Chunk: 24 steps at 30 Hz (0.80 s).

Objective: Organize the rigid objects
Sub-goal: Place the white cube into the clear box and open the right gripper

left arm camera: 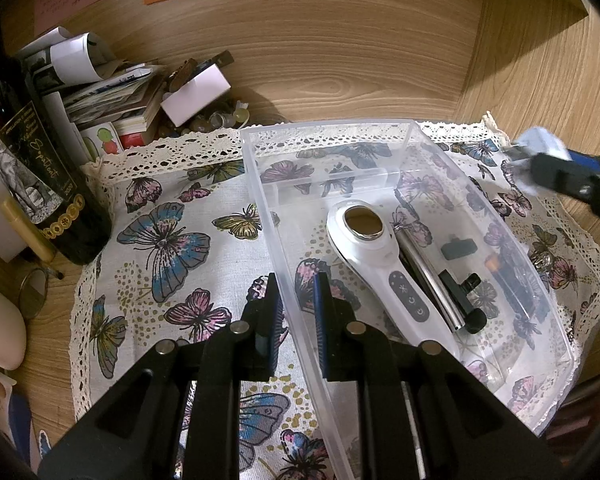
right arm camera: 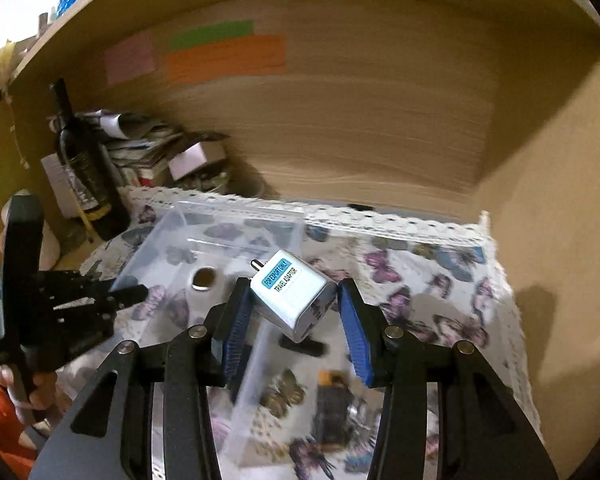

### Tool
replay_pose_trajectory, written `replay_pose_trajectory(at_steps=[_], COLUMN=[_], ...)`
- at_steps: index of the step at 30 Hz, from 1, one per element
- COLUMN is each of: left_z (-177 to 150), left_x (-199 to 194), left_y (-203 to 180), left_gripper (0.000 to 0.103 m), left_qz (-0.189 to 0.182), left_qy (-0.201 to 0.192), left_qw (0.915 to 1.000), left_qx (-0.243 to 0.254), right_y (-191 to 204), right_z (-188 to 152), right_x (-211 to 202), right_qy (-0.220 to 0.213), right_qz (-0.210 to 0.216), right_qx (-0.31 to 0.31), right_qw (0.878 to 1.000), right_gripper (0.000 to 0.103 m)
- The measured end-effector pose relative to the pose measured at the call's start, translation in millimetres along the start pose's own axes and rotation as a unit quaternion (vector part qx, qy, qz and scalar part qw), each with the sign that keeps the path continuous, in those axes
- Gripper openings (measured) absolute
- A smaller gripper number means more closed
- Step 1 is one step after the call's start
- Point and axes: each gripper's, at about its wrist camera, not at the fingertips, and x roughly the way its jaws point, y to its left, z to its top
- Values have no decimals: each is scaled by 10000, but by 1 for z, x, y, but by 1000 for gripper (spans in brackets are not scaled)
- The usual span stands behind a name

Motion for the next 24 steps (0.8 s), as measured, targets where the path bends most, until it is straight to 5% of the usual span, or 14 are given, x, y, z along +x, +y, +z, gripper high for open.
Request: replay_pose_trajectory(at_steps=[10,24], left_z=[0,0], left_x=[0,0], left_y=[0,0], left_gripper=[14,14], left_qz=[-4,-6], left_qy=[-1,2], left_qw=[10000,10000], left_qx=[-2,6], right_y=[28,45], right_z=[2,1], right_x=[52,61], right_qy=[616,788], right_qz=[245,286], right_qx=[-359,-679], right_qw=[9972,9942], right_gripper=[41,34])
